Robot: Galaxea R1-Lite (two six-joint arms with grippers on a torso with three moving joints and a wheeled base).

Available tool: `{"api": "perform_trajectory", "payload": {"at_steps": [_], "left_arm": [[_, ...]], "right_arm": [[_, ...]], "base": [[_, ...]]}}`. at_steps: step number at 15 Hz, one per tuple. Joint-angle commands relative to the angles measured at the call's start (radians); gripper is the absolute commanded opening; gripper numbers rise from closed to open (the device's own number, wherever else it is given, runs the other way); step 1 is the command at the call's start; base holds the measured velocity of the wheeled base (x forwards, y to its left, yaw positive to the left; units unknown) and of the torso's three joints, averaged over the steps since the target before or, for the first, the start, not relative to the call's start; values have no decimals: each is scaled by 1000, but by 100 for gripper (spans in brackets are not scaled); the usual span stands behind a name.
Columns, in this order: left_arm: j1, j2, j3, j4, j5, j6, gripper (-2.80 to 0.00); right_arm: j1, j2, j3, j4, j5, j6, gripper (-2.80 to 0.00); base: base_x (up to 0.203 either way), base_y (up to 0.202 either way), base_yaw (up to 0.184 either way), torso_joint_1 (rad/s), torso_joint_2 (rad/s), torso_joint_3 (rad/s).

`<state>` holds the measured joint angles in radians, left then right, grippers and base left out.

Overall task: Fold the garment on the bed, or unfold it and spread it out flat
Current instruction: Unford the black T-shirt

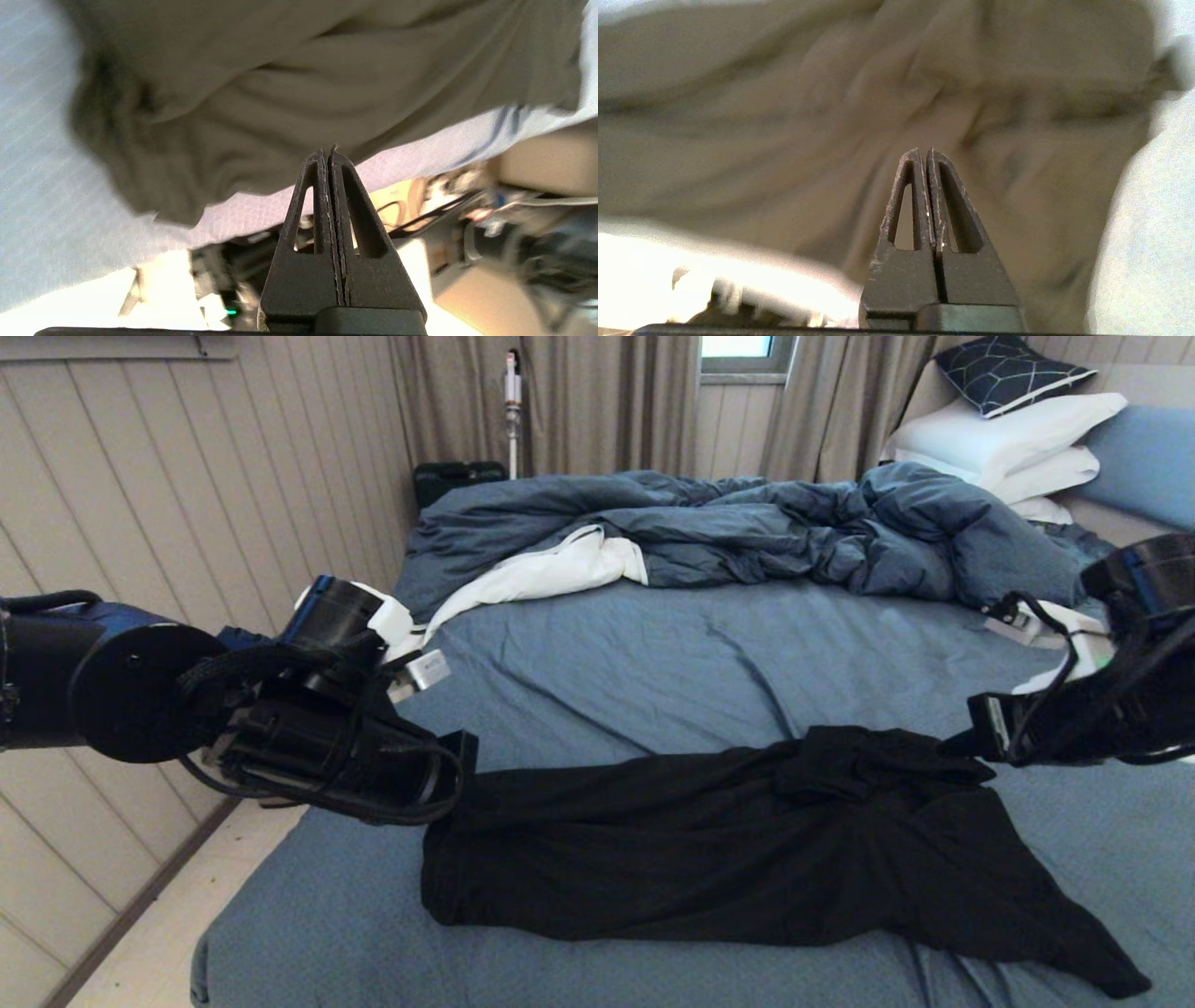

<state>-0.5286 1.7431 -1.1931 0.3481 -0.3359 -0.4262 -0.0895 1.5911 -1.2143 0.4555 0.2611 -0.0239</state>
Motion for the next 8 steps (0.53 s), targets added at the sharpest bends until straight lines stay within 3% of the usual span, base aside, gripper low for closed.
{"api": "perform_trajectory", "payload": {"at_steps": [1, 3, 7, 8], "left_arm": [[-51, 28, -6, 3, 36, 55, -280], [-97, 41, 1, -2, 159, 142, -280], [-99, 27, 56, -11, 217, 257, -280], [-99, 28, 66, -18, 264, 264, 0]], "right_arm": [[-7, -105, 60, 5, 66, -4, -280], [-27, -94, 69, 6, 122, -7, -280], [-33, -44, 84, 4, 157, -11, -280], [-36, -39, 85, 3, 173, -13, -280]], "base": [[0, 0, 0, 0, 0, 0], [0, 0, 0, 0, 0, 0], [0, 0, 0, 0, 0, 0], [0, 0, 0, 0, 0, 0]]}}
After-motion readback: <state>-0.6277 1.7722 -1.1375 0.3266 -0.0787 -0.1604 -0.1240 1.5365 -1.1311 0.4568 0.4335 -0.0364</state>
